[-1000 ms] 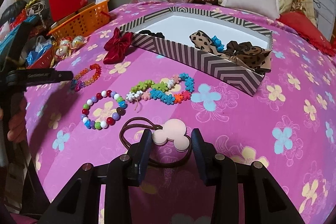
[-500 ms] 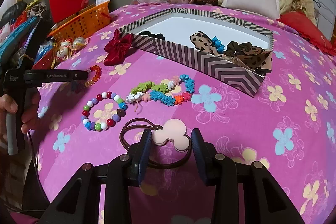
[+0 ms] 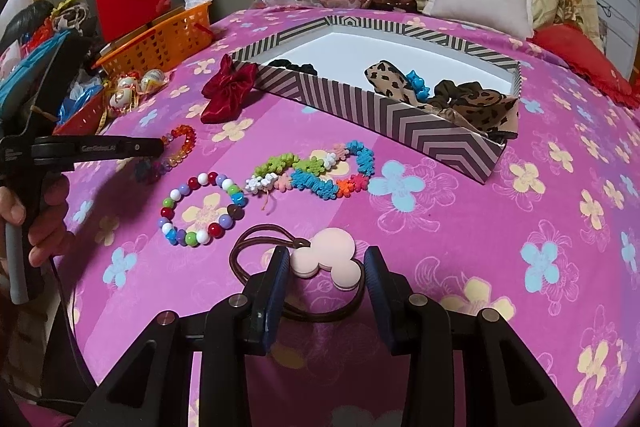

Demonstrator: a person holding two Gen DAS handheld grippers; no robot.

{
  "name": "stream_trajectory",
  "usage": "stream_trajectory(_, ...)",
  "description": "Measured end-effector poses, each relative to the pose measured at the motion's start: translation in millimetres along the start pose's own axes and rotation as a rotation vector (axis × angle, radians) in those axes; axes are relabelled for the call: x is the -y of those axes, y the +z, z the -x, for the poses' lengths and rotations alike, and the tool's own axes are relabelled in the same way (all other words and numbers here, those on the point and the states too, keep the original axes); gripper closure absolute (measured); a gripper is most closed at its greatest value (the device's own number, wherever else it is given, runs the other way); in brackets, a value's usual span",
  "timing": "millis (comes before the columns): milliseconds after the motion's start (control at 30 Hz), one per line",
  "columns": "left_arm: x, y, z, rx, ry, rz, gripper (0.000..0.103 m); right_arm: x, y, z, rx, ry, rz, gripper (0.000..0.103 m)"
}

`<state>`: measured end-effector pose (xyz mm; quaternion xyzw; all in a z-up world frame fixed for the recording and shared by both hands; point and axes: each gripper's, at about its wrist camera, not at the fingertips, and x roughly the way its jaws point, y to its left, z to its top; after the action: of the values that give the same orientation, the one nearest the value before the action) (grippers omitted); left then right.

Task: Organize jewelry
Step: 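Carry the orange bracelet and Mickey hair tie over the tray with both tools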

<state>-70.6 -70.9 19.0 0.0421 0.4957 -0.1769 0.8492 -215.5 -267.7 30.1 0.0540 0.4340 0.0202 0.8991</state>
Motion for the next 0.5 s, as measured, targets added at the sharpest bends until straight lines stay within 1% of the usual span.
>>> stream_trajectory(200, -4, -5, 29, 0.040, -0.025, 0.021, 0.095, -3, 4, 12, 0.021, 0.004, 0.000, 0.066)
stream_trajectory(267, -4, -5, 41, 0.057, -0.044, 0.024, 0.095, -5, 5, 18, 0.029, 0.006, 0.000, 0.066)
stream_trajectory(500, -1, -1, 72, 0.094, -0.073, 0.022, 0.095, -11, 6, 40, 0.065, 0.011, -0.003, 0.066)
